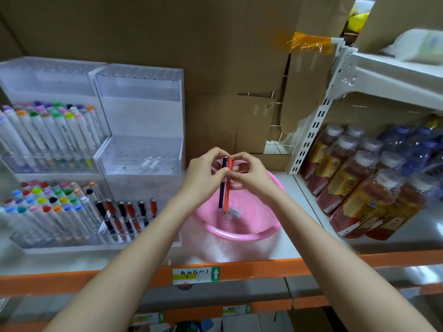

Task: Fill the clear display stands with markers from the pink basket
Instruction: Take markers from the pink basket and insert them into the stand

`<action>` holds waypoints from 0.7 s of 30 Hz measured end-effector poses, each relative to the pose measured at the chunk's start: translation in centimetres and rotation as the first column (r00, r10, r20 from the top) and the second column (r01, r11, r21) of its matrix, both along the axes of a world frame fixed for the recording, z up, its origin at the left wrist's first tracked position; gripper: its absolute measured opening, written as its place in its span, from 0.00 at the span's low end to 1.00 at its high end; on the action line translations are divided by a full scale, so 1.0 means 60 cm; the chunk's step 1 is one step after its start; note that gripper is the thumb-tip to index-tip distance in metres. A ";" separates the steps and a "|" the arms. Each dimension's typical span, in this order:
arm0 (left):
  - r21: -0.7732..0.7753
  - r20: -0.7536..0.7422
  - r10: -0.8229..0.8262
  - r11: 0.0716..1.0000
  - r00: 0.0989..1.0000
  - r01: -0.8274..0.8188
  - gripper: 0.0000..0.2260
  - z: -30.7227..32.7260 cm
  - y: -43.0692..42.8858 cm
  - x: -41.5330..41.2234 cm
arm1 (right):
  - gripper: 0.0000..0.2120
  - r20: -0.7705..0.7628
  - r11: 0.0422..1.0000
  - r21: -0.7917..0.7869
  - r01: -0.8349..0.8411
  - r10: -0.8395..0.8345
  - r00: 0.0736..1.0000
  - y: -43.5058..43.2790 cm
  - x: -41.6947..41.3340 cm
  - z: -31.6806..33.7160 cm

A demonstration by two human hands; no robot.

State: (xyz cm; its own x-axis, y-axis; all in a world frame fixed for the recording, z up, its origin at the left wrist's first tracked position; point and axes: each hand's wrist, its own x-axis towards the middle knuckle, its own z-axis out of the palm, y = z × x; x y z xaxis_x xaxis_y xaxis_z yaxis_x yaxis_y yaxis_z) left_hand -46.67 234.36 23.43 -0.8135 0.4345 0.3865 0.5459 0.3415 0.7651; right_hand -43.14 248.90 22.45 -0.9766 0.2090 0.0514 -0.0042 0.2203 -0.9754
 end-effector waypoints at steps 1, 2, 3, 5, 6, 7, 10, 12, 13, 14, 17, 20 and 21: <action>0.033 -0.017 -0.005 0.999 1.000 0.005 0.09 0.011 -0.010 0.005 | 0.13 -0.030 1.000 -0.002 0.002 -0.002 1.000 -0.010 0.003 0.010; 0.059 -0.034 -0.004 0.998 0.999 0.006 0.09 0.020 -0.022 0.008 | 0.13 -0.058 1.000 -0.002 0.004 -0.004 0.998 -0.020 0.007 0.019; 0.078 -0.047 0.002 0.997 0.999 0.002 0.09 0.030 -0.035 0.011 | 0.13 -0.083 1.000 -0.004 0.006 -0.006 0.997 -0.032 0.010 0.028; 0.111 -0.059 0.018 0.994 0.998 -0.012 0.08 0.048 -0.065 0.017 | 0.12 -0.129 1.000 -0.012 0.007 -0.009 0.992 -0.058 0.017 0.044; 0.122 -0.061 0.025 0.992 0.998 -0.018 0.08 0.055 -0.080 0.019 | 0.12 -0.150 1.000 -0.020 0.009 -0.012 0.989 -0.072 0.020 0.050; 0.125 -0.063 0.032 0.992 0.997 -0.024 0.08 0.061 -0.096 0.022 | 0.12 -0.167 0.999 -0.030 0.012 -0.016 0.986 -0.087 0.024 0.056; 0.125 -0.051 0.053 0.991 0.997 -0.046 0.08 0.071 -0.146 0.025 | 0.12 -0.193 1.000 -0.016 0.009 -0.012 0.981 -0.130 0.035 0.064; 0.113 -0.051 0.069 0.992 0.996 -0.063 0.08 0.075 -0.176 0.027 | 0.12 -0.198 0.999 0.047 0.006 0.003 0.980 -0.156 0.042 0.065; 0.104 -0.050 0.071 0.992 0.996 -0.065 0.08 0.076 -0.189 0.029 | 0.11 -0.202 0.997 0.076 0.008 0.007 0.979 -0.168 0.046 0.065; 0.093 -0.049 0.071 0.994 0.996 -0.066 0.07 0.076 -0.200 0.030 | 0.11 -0.211 0.995 0.097 0.016 0.005 0.978 -0.180 0.049 0.062; 0.046 -0.056 0.052 0.998 0.997 -0.050 0.08 0.070 -0.223 0.040 | 0.10 -0.238 0.988 0.139 0.065 -0.030 0.971 -0.205 0.058 0.053; 0.020 -0.043 0.019 1.000 0.999 -0.018 0.08 0.060 -0.238 0.047 | 0.10 -0.270 0.974 0.187 0.124 -0.070 0.960 -0.221 0.068 0.040; 0.014 -0.038 0.006 1.000 0.999 -0.006 0.09 0.056 -0.241 0.048 | 0.10 -0.281 0.971 0.193 0.143 -0.085 0.956 -0.224 0.071 0.036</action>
